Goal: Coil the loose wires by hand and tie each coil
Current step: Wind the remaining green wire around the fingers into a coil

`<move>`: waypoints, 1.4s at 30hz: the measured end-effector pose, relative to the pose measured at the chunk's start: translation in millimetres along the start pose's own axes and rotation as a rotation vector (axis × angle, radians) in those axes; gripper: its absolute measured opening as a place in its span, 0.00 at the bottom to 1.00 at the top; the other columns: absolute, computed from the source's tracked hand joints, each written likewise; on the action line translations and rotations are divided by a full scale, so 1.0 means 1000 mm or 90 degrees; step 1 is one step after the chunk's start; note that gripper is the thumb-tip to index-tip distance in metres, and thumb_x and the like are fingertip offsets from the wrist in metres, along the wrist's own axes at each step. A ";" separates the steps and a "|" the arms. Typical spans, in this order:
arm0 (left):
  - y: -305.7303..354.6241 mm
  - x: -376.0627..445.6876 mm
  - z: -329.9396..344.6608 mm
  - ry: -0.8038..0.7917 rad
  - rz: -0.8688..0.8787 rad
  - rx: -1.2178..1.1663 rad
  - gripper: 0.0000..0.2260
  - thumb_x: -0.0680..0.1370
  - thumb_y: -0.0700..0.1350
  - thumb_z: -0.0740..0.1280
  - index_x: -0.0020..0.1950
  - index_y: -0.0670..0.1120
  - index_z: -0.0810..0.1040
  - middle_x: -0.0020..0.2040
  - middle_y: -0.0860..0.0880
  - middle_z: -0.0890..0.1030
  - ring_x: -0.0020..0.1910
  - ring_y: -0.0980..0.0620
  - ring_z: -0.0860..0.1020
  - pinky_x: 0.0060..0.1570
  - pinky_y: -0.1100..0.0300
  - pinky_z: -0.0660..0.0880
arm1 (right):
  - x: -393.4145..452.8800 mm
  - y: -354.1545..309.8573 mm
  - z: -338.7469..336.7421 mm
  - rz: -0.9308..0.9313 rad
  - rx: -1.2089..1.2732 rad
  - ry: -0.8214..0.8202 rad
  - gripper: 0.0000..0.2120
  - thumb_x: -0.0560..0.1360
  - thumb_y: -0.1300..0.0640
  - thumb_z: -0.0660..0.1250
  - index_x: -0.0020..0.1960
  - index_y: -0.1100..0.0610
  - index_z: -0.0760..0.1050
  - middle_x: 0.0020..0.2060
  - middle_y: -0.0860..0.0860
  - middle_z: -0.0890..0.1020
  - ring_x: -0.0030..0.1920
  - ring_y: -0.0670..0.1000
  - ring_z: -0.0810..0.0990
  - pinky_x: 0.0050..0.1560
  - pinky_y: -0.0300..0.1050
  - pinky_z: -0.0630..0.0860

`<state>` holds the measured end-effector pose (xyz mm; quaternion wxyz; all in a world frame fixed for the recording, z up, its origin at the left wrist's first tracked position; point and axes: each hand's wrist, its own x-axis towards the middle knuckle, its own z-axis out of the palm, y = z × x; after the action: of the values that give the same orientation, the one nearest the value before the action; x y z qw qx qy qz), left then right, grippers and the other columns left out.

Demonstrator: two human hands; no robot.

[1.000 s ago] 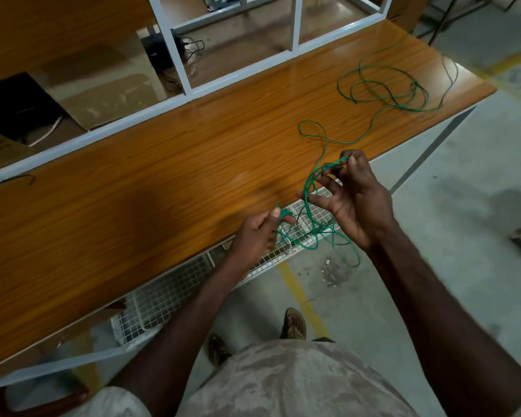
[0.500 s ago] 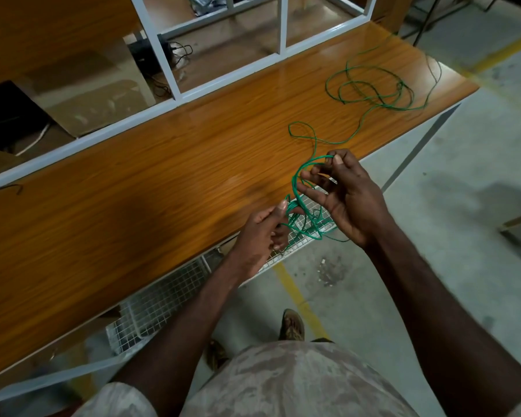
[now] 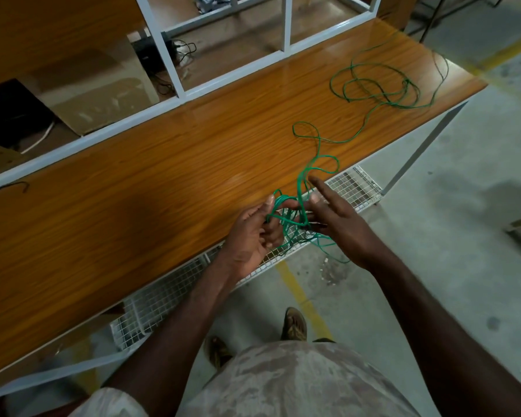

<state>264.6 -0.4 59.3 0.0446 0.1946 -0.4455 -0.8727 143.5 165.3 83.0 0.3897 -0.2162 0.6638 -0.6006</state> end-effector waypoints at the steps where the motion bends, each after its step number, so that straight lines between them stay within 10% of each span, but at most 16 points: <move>1: 0.000 0.000 -0.002 -0.003 -0.001 0.004 0.23 0.88 0.53 0.61 0.69 0.34 0.77 0.31 0.51 0.53 0.27 0.55 0.54 0.32 0.57 0.53 | -0.001 0.001 0.000 -0.009 -0.038 -0.014 0.33 0.83 0.48 0.68 0.85 0.49 0.60 0.61 0.49 0.87 0.60 0.51 0.86 0.60 0.51 0.82; 5: -0.001 0.001 -0.006 0.017 0.004 -0.003 0.20 0.88 0.52 0.60 0.66 0.38 0.81 0.31 0.52 0.54 0.28 0.55 0.53 0.30 0.59 0.54 | 0.003 0.013 -0.007 0.005 -0.123 -0.024 0.28 0.83 0.66 0.69 0.81 0.59 0.67 0.63 0.53 0.86 0.51 0.52 0.85 0.54 0.50 0.84; 13: 0.012 0.002 -0.064 0.273 0.075 0.171 0.17 0.88 0.52 0.60 0.58 0.47 0.87 0.28 0.57 0.64 0.26 0.57 0.59 0.26 0.63 0.57 | 0.005 0.020 -0.039 0.022 -0.212 0.144 0.19 0.88 0.64 0.59 0.78 0.59 0.72 0.59 0.57 0.86 0.41 0.52 0.86 0.45 0.45 0.83; 21: 0.001 0.011 -0.078 0.421 0.153 0.557 0.17 0.89 0.51 0.58 0.57 0.50 0.87 0.26 0.48 0.69 0.23 0.59 0.62 0.27 0.58 0.59 | -0.005 0.002 -0.041 0.069 0.158 0.079 0.23 0.88 0.65 0.55 0.76 0.48 0.77 0.68 0.59 0.81 0.52 0.67 0.85 0.54 0.66 0.84; 25: -0.021 0.015 -0.058 0.310 0.059 0.611 0.15 0.89 0.48 0.58 0.57 0.49 0.85 0.37 0.51 0.80 0.28 0.61 0.69 0.25 0.71 0.64 | -0.006 -0.002 -0.039 0.049 0.201 0.048 0.27 0.87 0.69 0.57 0.79 0.46 0.72 0.72 0.53 0.80 0.49 0.60 0.86 0.40 0.51 0.84; 29: -0.058 0.025 -0.023 0.114 -0.064 0.624 0.18 0.89 0.51 0.58 0.53 0.51 0.87 0.37 0.44 0.84 0.28 0.59 0.71 0.33 0.62 0.66 | -0.008 -0.004 -0.037 0.015 0.149 0.029 0.27 0.85 0.68 0.62 0.80 0.49 0.70 0.70 0.55 0.81 0.41 0.57 0.84 0.32 0.46 0.79; 37: -0.072 0.037 0.061 -0.038 -0.056 0.537 0.25 0.82 0.30 0.59 0.32 0.55 0.71 0.26 0.59 0.77 0.26 0.65 0.73 0.36 0.58 0.68 | -0.018 -0.014 -0.027 -0.020 -0.267 0.105 0.22 0.85 0.58 0.67 0.76 0.40 0.74 0.42 0.51 0.89 0.36 0.51 0.87 0.43 0.54 0.84; 42: -0.058 0.051 0.065 -0.067 0.074 0.565 0.25 0.79 0.31 0.62 0.37 0.61 0.80 0.32 0.62 0.81 0.33 0.63 0.79 0.36 0.58 0.75 | -0.026 -0.023 -0.030 -0.105 -0.545 0.119 0.34 0.79 0.58 0.77 0.82 0.50 0.69 0.81 0.53 0.70 0.77 0.54 0.73 0.75 0.55 0.74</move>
<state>198.4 70.9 31.9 -0.0169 0.1252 -0.7884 -0.6020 131.5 199.8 111.5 0.1542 -0.3553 0.8654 -0.3178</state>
